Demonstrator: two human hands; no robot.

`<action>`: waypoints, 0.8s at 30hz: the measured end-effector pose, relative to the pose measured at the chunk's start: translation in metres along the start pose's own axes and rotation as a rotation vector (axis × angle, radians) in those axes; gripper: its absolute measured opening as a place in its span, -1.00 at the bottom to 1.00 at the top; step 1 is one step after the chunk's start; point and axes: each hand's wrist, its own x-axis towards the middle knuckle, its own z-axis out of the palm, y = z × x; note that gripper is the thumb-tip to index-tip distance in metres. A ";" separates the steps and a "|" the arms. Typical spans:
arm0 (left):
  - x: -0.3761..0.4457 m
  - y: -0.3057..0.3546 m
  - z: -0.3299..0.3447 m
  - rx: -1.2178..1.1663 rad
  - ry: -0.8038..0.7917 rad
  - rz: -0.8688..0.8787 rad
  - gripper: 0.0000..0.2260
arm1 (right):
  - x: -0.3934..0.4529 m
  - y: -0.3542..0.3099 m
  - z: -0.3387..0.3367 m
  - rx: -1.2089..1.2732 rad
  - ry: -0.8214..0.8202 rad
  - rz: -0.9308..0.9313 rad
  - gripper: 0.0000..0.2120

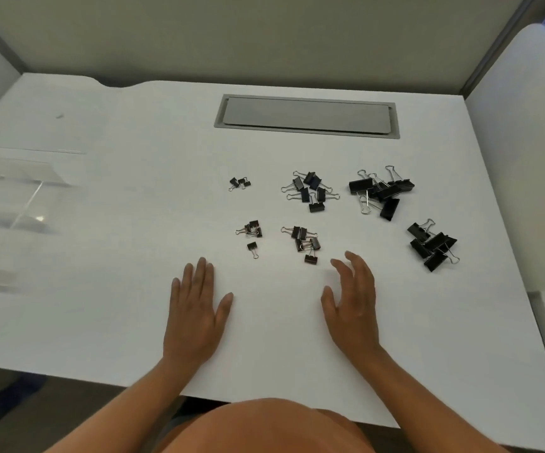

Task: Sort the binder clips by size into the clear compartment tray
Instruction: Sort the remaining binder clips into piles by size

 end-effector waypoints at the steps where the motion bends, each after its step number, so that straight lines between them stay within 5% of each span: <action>1: -0.002 -0.003 0.000 0.010 -0.008 0.012 -0.30 | -0.005 0.002 -0.003 0.010 -0.008 0.021 -0.51; 10: -0.001 -0.002 -0.001 0.034 -0.030 0.042 -0.32 | -0.002 -0.003 0.002 -0.120 0.005 -0.016 -0.55; 15: -0.004 0.000 0.002 0.122 0.000 0.170 -0.40 | -0.017 -0.022 0.020 -0.172 -0.054 -0.274 -0.76; 18: -0.002 -0.004 0.000 0.149 -0.020 0.205 -0.39 | -0.019 -0.054 0.047 -0.241 -0.137 -0.347 -0.67; 24: 0.004 -0.021 -0.006 0.153 -0.076 0.312 -0.35 | 0.004 -0.101 0.087 -0.351 -0.177 -0.213 -0.53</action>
